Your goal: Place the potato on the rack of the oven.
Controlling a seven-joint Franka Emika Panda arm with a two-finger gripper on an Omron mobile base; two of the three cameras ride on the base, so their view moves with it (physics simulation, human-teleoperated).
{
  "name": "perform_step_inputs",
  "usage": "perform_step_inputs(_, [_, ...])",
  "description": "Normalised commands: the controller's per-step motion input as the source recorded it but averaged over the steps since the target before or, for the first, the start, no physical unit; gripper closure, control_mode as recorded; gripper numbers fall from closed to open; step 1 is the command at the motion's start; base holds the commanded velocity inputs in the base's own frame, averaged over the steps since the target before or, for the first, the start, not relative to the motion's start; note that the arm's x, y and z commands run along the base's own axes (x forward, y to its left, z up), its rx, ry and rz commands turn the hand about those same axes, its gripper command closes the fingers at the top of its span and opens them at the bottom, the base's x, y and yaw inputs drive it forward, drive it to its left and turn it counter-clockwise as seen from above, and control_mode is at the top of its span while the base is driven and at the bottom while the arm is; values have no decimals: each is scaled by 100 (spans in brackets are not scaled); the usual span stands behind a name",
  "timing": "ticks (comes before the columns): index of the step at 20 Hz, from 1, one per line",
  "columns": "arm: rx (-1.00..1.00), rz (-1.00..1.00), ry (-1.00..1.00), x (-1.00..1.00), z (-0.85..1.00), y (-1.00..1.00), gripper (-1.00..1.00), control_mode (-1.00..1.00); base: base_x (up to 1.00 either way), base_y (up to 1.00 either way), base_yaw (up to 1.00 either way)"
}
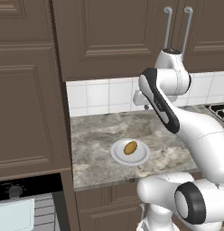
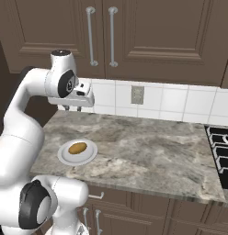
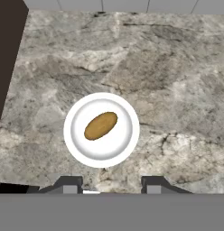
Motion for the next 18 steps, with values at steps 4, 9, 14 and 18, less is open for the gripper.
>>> perform_step_inputs(4, [0, 0, 0, 2, 0, 0, -100, -100, 0, 0, 0])
perform_step_inputs(9, [1, 0, -6, 6, -19, 26, -100, -100, 0, 0, 0])
perform_step_inputs(14, [1, 0, 1, 15, -58, 55, -100, -100, 0, 0, 0])
perform_step_inputs(18, [0, 1, 0, 20, -64, 49, -100, -100, 0, 0, 0])
